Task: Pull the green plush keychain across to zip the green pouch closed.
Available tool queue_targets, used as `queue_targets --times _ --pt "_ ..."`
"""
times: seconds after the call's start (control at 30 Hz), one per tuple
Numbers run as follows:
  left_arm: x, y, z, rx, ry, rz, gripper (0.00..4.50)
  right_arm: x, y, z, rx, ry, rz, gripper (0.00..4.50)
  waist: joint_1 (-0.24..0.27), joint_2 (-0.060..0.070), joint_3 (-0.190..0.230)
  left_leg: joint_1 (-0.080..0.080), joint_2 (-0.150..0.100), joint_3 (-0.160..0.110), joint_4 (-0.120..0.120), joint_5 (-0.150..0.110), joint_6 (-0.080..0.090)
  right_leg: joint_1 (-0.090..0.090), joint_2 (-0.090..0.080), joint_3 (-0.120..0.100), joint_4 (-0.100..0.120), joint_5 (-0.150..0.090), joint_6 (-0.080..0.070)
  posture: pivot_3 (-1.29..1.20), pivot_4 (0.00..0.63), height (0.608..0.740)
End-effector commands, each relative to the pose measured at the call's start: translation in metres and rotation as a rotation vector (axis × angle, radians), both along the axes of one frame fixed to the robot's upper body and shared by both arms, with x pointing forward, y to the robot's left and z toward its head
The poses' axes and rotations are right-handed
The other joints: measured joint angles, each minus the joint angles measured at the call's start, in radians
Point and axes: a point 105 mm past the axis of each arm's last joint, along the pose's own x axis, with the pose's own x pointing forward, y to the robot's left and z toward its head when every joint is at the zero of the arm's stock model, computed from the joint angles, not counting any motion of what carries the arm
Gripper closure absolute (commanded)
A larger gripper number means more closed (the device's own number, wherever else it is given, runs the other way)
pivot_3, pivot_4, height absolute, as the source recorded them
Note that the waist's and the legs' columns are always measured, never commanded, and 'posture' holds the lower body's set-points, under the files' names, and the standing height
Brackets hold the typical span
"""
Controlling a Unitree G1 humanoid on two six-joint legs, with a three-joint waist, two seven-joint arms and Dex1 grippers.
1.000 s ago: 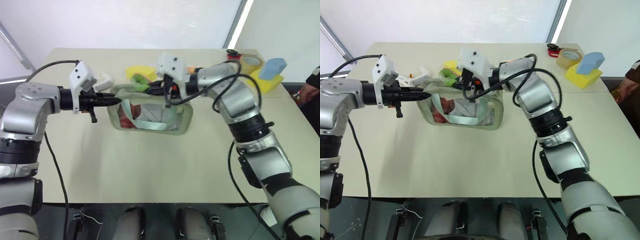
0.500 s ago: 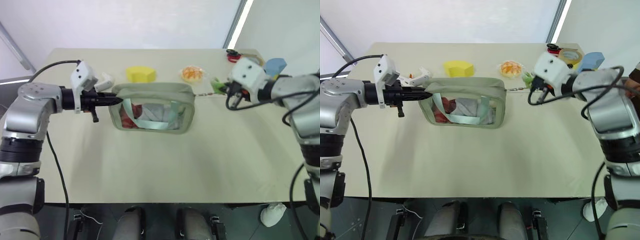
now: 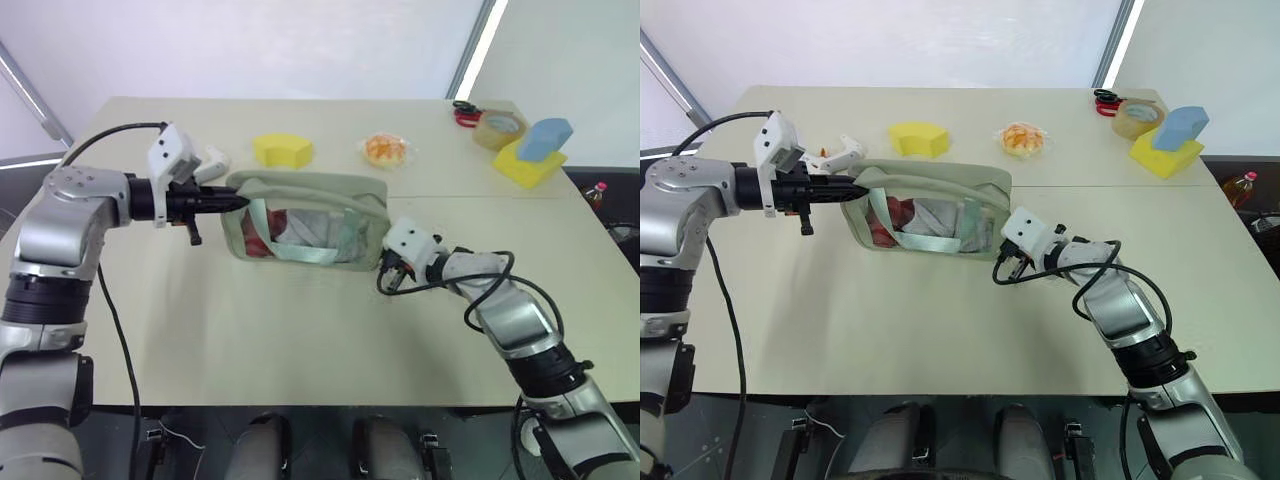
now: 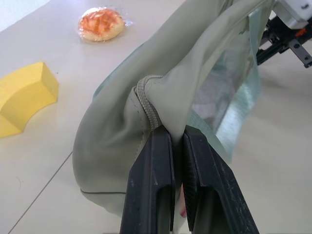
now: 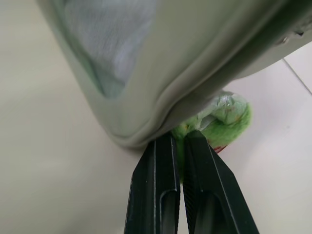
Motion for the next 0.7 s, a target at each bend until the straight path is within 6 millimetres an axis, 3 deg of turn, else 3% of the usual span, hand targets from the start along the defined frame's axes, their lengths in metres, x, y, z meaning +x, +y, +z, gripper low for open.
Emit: queue_targets --times 0.03,0.1,0.13,0.23,0.33,0.37,0.4,0.5,0.7 --pt "-0.003 0.000 0.003 0.007 -0.015 -0.001 4.50 -0.002 -0.010 -0.015 -0.060 0.033 -0.002 4.46 0.000 0.000 0.000 0.000 0.000 0.000 0.000 0.000 0.000 0.000 0.000 0.000 0.000 0.000 0.000 0.00 0.150 0.740" --pt "-0.002 0.000 0.003 0.006 -0.017 0.008 4.50 0.003 -0.016 0.003 0.012 0.019 -0.030 3.79 0.001 0.000 0.000 0.001 0.000 0.000 0.000 0.000 0.000 0.002 0.000 0.000 -0.001 0.000 0.000 0.00 0.150 0.740" --pt "-0.001 0.001 0.004 0.003 -0.019 0.017 4.11 0.005 -0.019 0.015 0.043 0.008 -0.033 3.47 0.002 0.000 0.000 0.001 0.000 0.000 0.000 0.000 0.000 0.002 0.000 0.000 -0.001 0.000 0.000 0.00 0.150 0.740" --pt "0.000 0.005 0.011 -0.018 -0.018 0.028 2.81 0.005 -0.034 0.065 0.133 -0.036 -0.034 1.90 0.002 0.000 0.001 0.000 0.000 0.000 0.000 0.000 0.000 0.002 0.000 0.000 -0.001 0.000 0.000 0.00 0.150 0.740" --pt "0.001 0.014 0.018 -0.022 -0.021 0.046 1.29 -0.015 -0.026 0.120 0.316 -0.028 0.069 0.41 0.000 0.001 0.001 -0.001 0.000 0.000 0.000 0.000 0.000 0.000 0.000 0.000 -0.001 0.000 0.000 0.00 0.150 0.740" --pt "0.001 0.016 0.020 -0.022 -0.020 0.050 0.78 -0.020 -0.023 0.130 0.354 -0.018 0.095 0.00 -0.003 0.001 0.001 -0.002 0.000 0.000 0.000 0.000 0.000 -0.001 0.000 0.000 0.000 0.000 0.000 0.00 0.150 0.740" --pt "0.000 0.020 0.023 -0.031 -0.012 0.054 0.22 -0.030 -0.018 0.146 0.396 -0.009 0.145 0.00 -0.004 0.001 0.001 -0.002 0.001 0.000 0.000 0.000 0.000 -0.002 0.001 0.000 0.000 0.000 0.000 0.00 0.150 0.740" --pt "-0.006 0.032 0.034 -0.043 -0.006 0.085 0.05 -0.061 0.001 0.176 0.462 0.035 0.274 0.00 -0.006 0.001 0.001 -0.001 0.003 0.000 -0.001 0.000 0.000 -0.002 0.002 0.000 0.000 0.000 0.000 0.00 0.150 0.740" --pt "-0.014 0.046 0.045 -0.067 -0.006 0.122 0.05 -0.067 0.007 0.177 0.467 0.035 0.237 0.00 0.004 0.001 0.001 -0.002 0.002 0.000 0.000 -0.003 0.004 -0.001 -0.001 0.000 0.000 0.000 0.000 0.00 0.150 0.740"
